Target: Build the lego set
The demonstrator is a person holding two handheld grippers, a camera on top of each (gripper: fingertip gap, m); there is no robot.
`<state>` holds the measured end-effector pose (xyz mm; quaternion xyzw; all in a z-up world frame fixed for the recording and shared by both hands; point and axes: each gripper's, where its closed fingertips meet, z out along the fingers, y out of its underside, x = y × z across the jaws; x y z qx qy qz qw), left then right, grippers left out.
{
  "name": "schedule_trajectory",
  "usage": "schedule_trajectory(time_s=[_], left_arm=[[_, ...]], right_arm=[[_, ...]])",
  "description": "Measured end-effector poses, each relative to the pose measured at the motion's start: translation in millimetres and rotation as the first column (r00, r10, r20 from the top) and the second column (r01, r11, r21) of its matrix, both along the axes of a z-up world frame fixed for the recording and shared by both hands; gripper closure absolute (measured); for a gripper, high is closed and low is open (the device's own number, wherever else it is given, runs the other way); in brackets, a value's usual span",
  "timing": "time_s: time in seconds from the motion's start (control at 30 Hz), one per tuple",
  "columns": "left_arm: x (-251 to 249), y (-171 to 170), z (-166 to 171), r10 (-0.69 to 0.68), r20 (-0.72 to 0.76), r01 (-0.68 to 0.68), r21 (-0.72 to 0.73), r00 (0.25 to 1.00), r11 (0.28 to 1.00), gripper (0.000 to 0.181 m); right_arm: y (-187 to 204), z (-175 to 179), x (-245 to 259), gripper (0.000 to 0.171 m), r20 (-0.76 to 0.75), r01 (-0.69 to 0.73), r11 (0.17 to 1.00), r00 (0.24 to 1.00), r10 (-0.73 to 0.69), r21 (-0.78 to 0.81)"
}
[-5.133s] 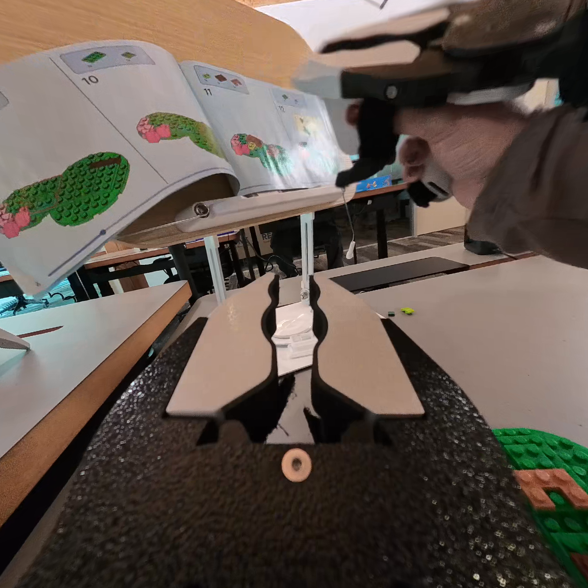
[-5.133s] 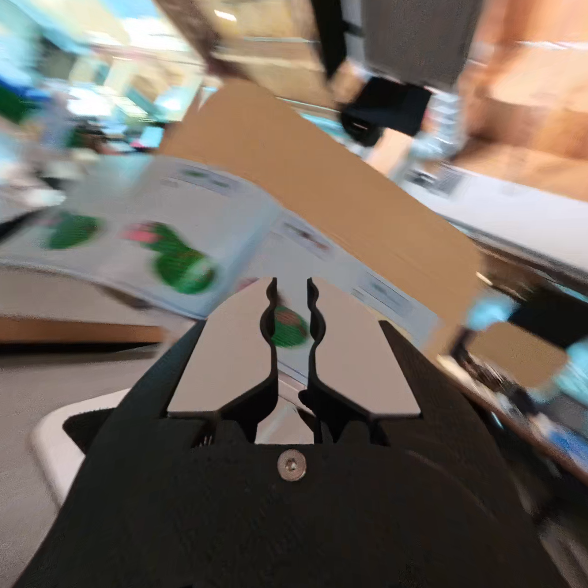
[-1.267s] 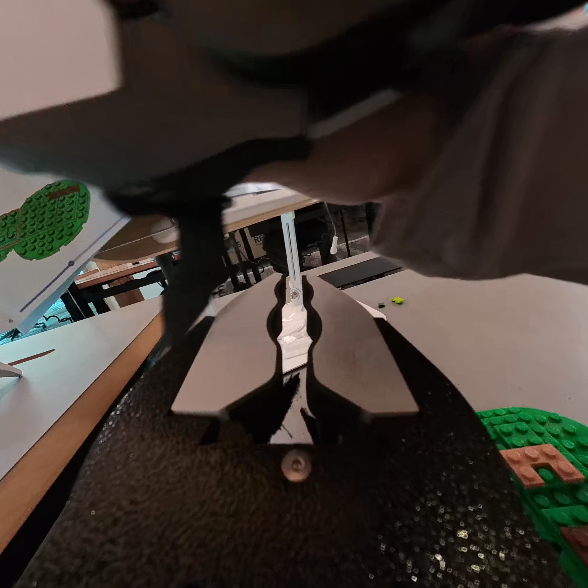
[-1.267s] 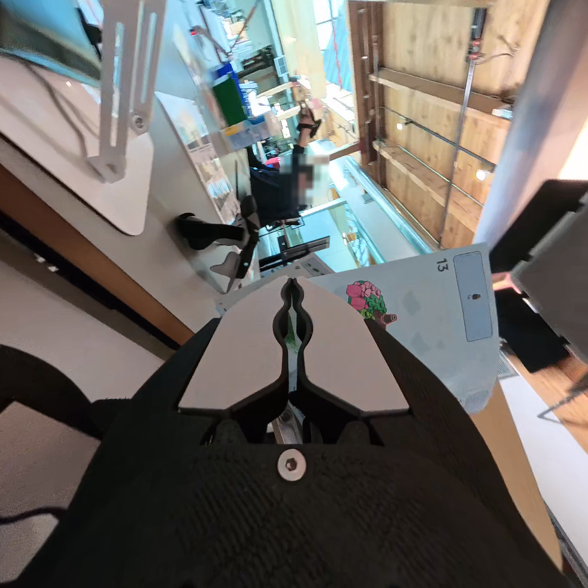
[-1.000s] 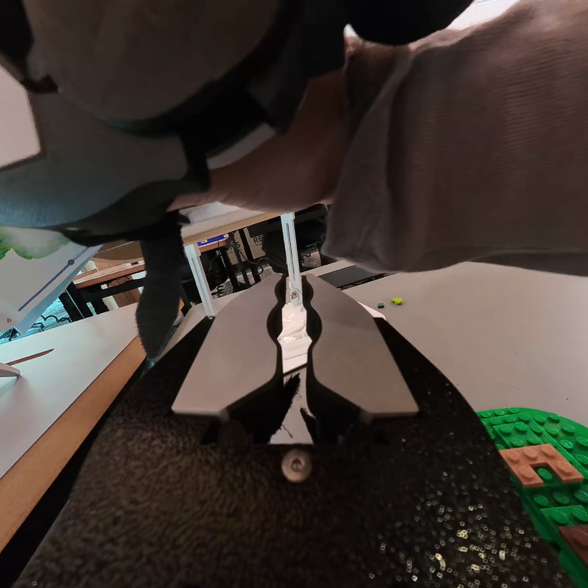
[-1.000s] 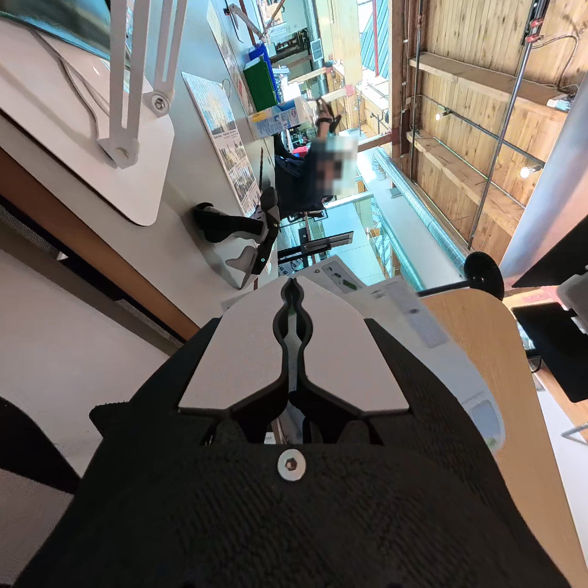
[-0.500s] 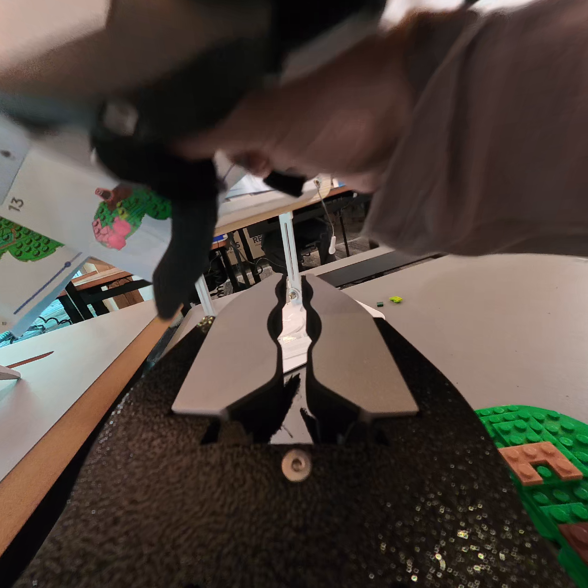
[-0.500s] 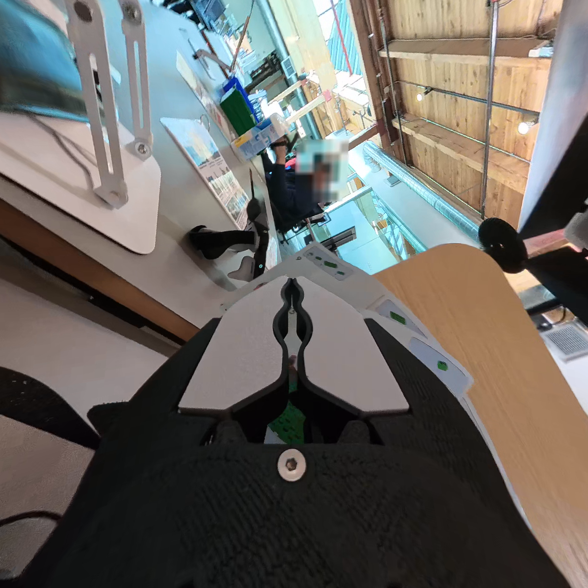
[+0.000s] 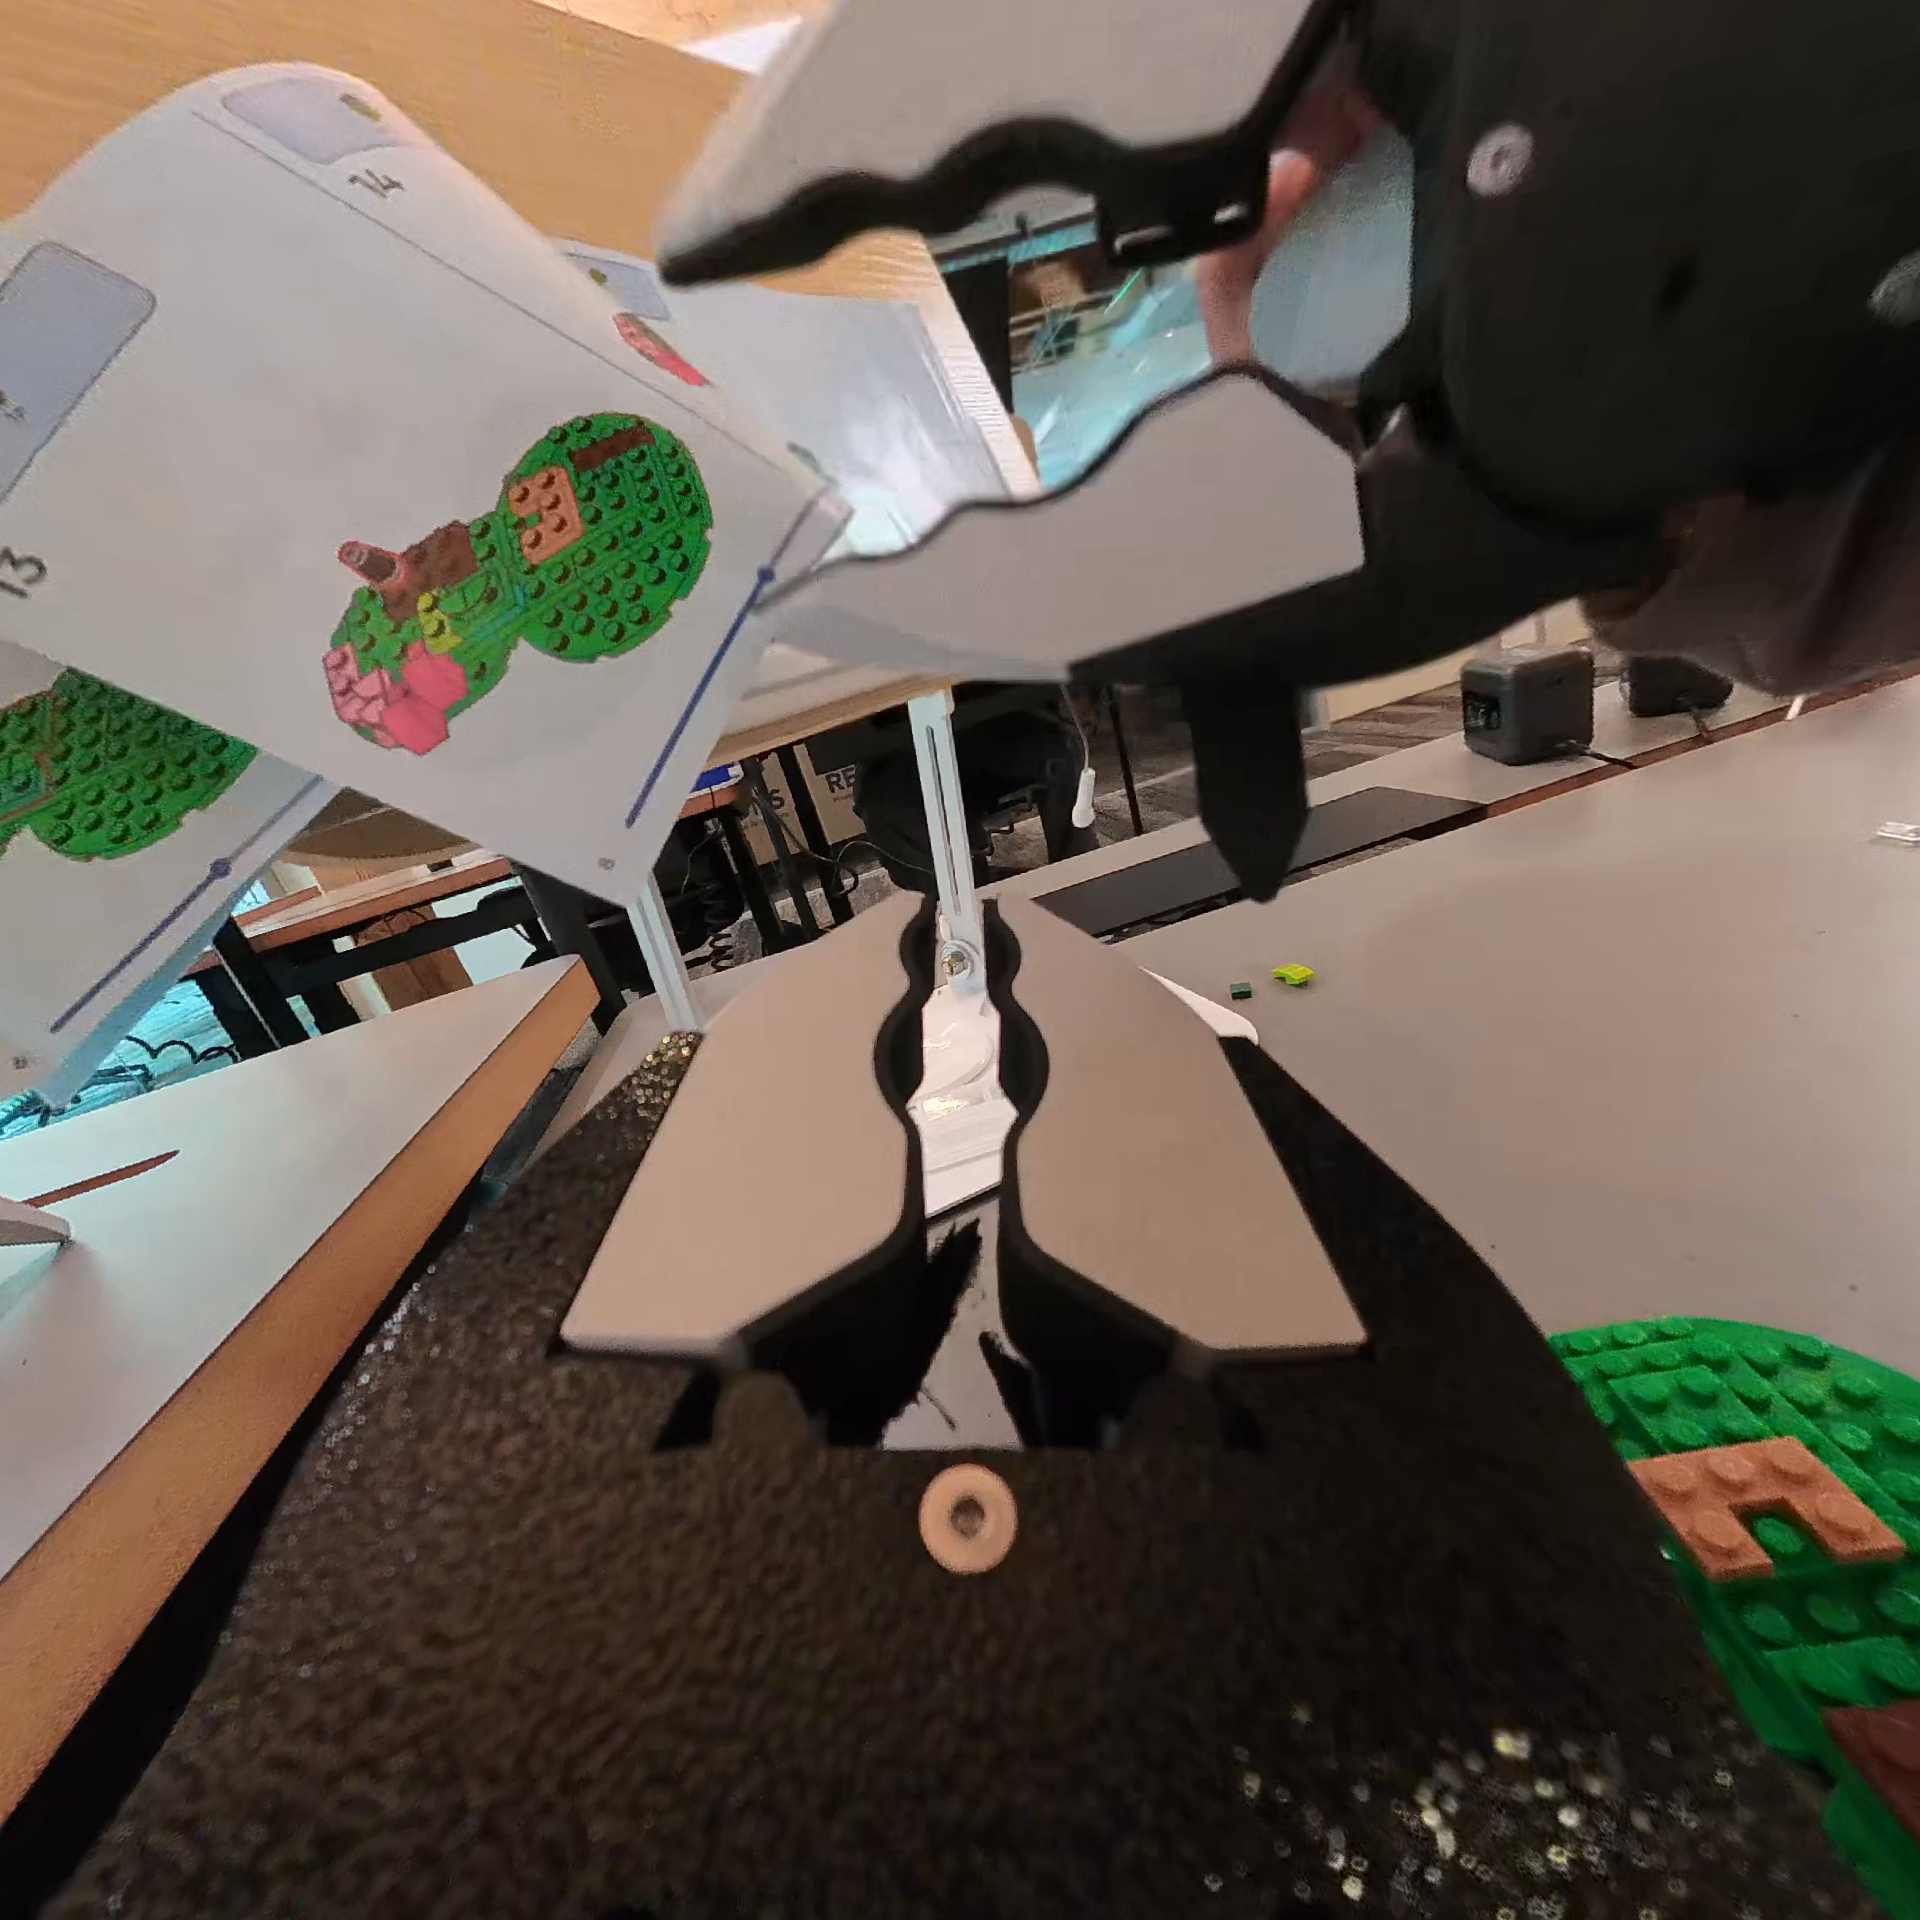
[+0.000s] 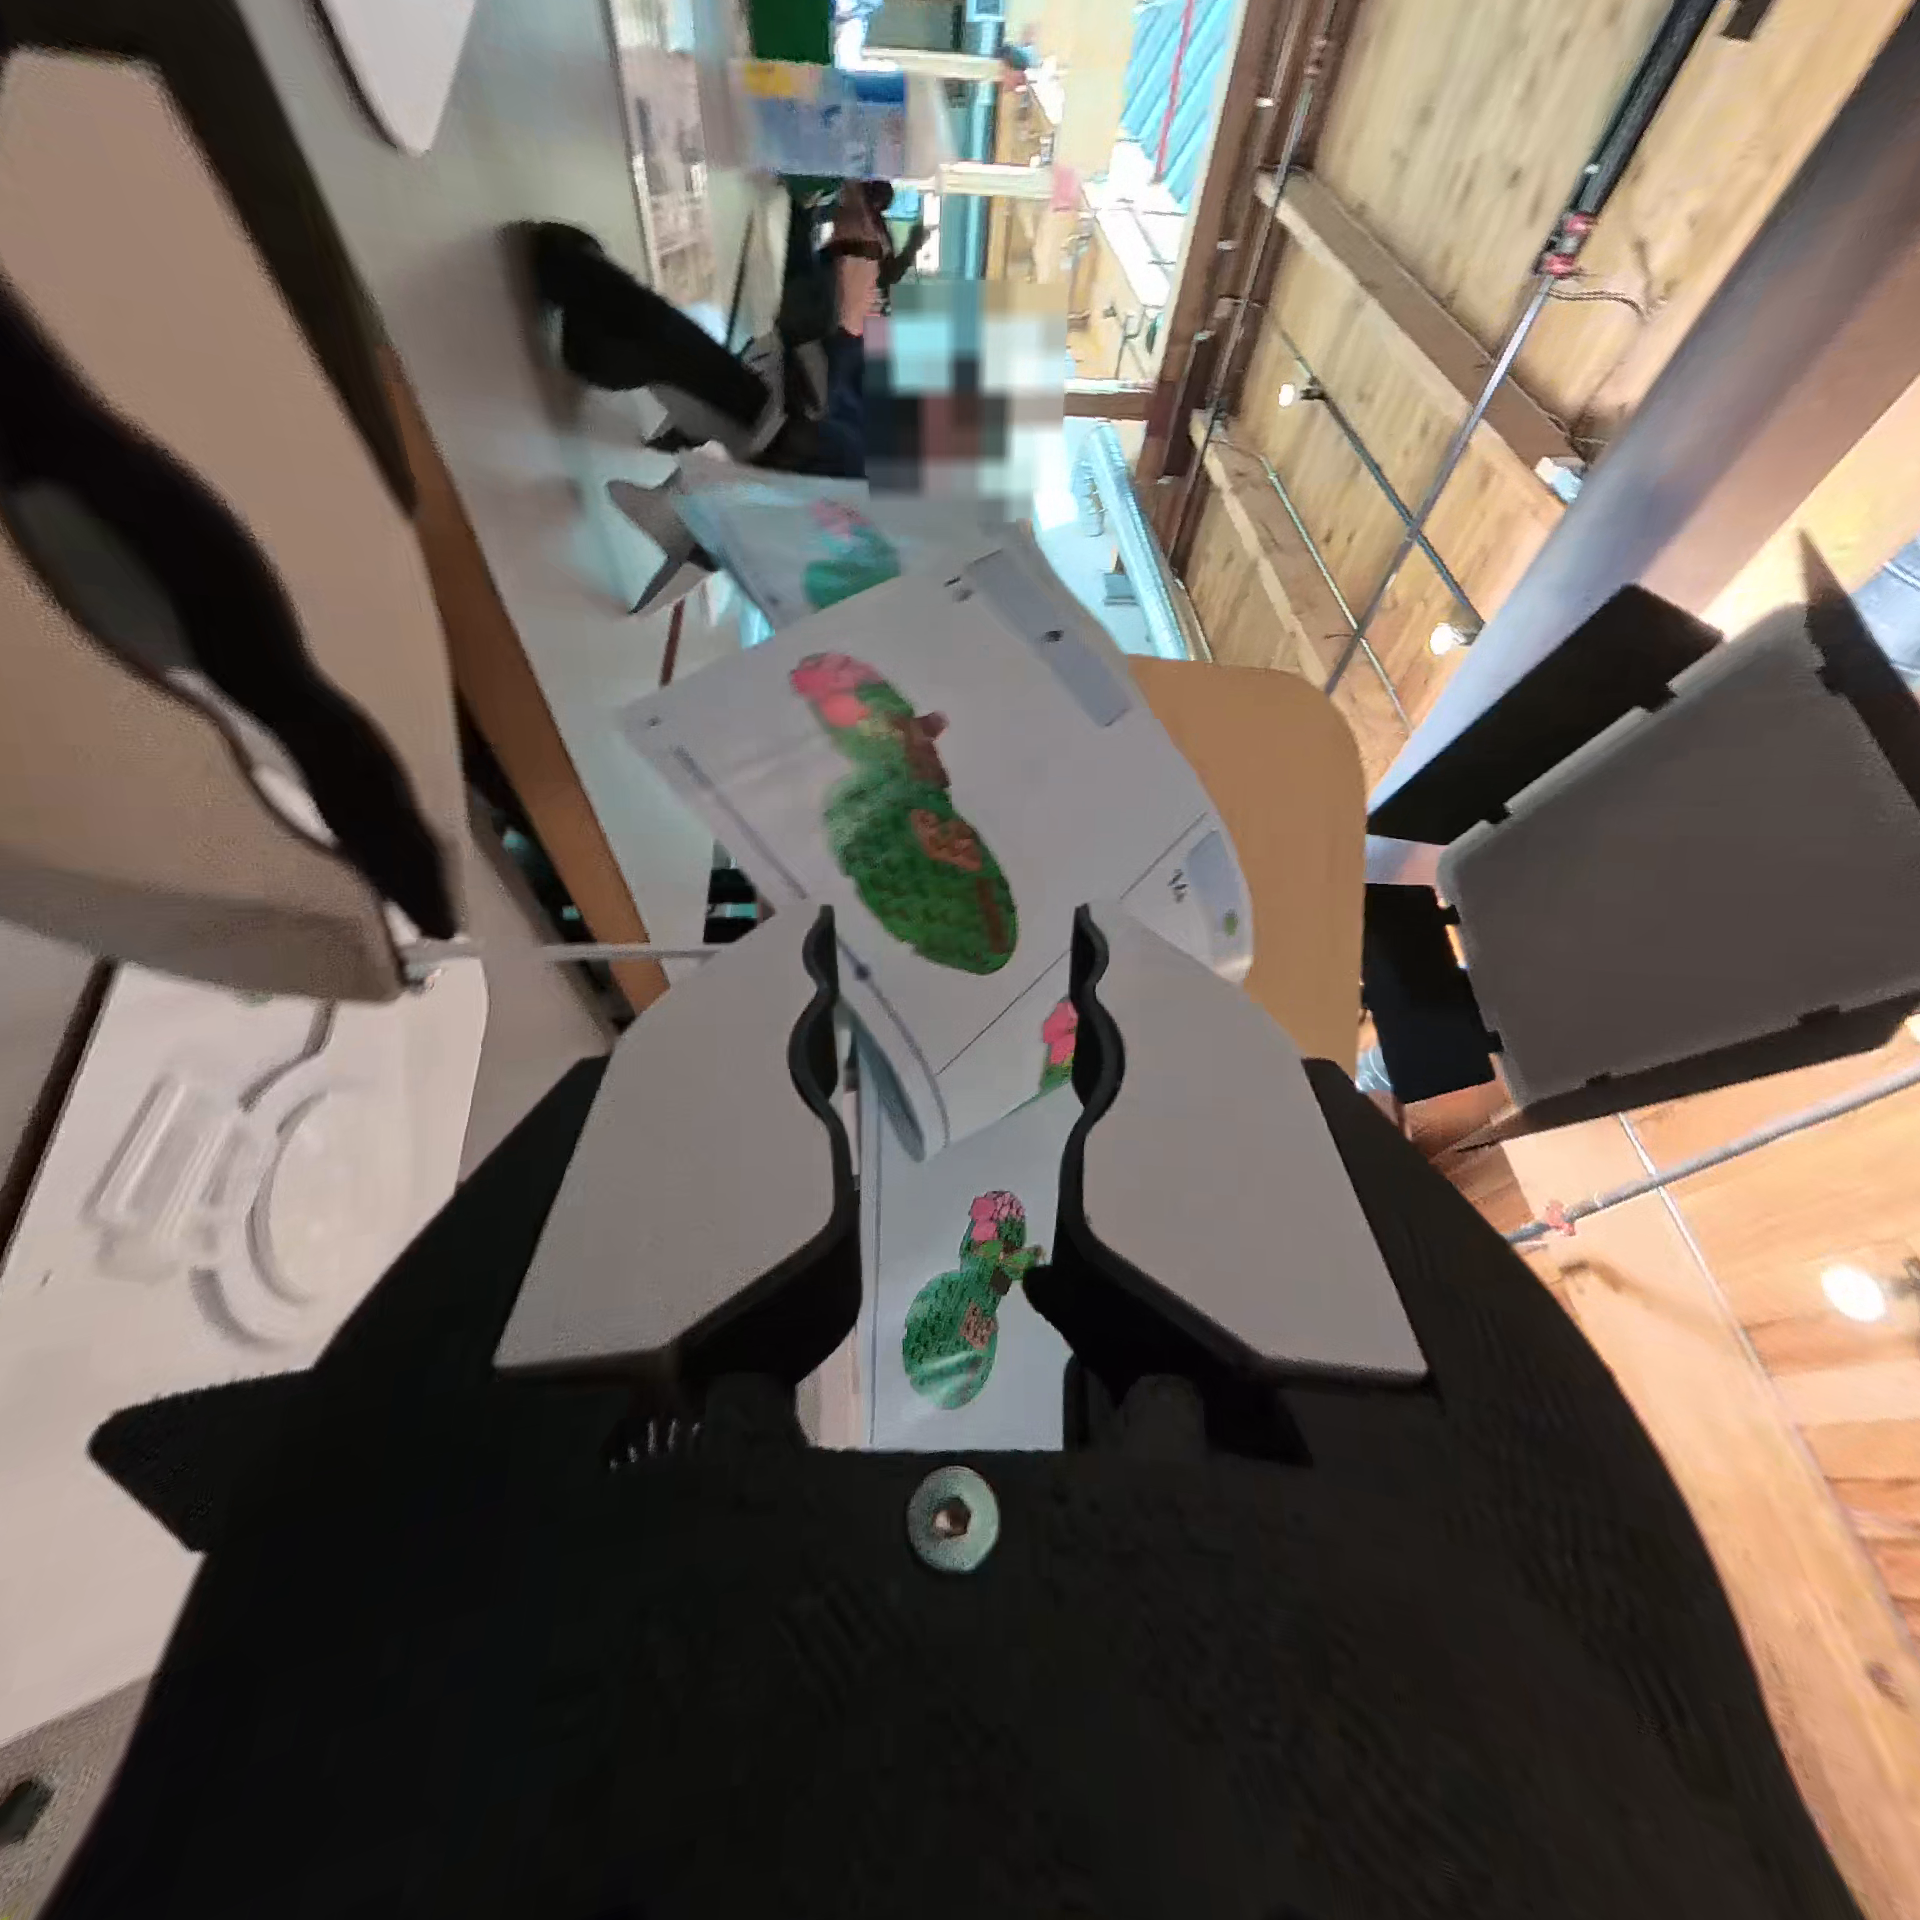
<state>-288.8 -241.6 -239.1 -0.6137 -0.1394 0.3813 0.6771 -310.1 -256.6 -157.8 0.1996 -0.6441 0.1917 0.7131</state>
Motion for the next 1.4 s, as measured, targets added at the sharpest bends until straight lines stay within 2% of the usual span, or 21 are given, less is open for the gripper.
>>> schedule_trajectory(time_s=[0.2,0.3,0.47,0.57,0.67,0.87,1.03,1.13,1.2,1.3,1.4], left_arm=[[0.1,-0.1,0.2,-0.002,0.0,0.002,0.001,1.0,1.0,0.173],[0.1,0.0,0.4,-0.003,-0.001,0.003,0.001,1.0,1.0,0.173],[0.1,0.5,0.4,-0.004,-0.002,0.004,-0.001,1.0,1.0,0.173],[0.0,0.8,0.4,-0.004,-0.003,0.004,-0.003,1.0,1.0,0.173],[0.0,1.1,0.4,-0.005,-0.004,0.005,-0.005,1.0,1.0,0.173],[-0.3,1.7,0.5,-0.005,-0.006,0.005,-0.007,1.0,1.0,0.173],[-0.5,2.1,0.6,-0.006,-0.007,0.006,-0.009,1.0,1.0,0.173],[-0.7,2.5,0.8,-0.006,-0.008,0.006,-0.011,1.0,1.0,0.173],[-0.7,2.8,0.8,-0.006,-0.009,0.006,-0.012,1.0,1.0,0.174],[-0.9,3.2,0.8,-0.006,-0.01,0.006,-0.015,1.0,1.0,0.174],[-1.3,2.9,1.3,-0.005,-0.009,0.005,-0.013,1.0,1.0,0.174]], right_arm=[[7.5,-11.4,-17.0,0.129,-0.114,0.129,0.981,0.987,-0.113,0.145],[10.3,-4.5,-21.6,0.136,-0.216,0.204,0.972,0.961,-0.176,0.117],[24.0,13.9,-13.3,0.152,-0.14,0.168,0.962,0.97,-0.201,-0.216],[43.8,25.4,-11.0,0.154,-0.045,0.146,0.873,0.981,-0.188,-0.465],[66.1,33.0,-12.6,0.153,0.045,0.139,0.739,0.988,-0.145,-0.659],[93.9,38.1,-17.0,0.162,0.111,0.148,0.578,0.989,-0.1,-0.803],[104.5,39.3,-18.2,0.163,0.127,0.154,0.524,0.988,-0.087,-0.838],[102.5,39.9,-17.2,0.166,0.127,0.15,0.526,0.989,-0.08,-0.837],[93.2,42.6,-14.4,0.169,0.108,0.131,0.563,0.991,-0.074,-0.816],[62.3,45.1,-12.3,0.171,0.045,0.102,0.724,0.994,-0.098,-0.682],[18.2,35.6,-17.8,0.171,-0.018,0.09,0.898,0.994,-0.108,-0.431]])
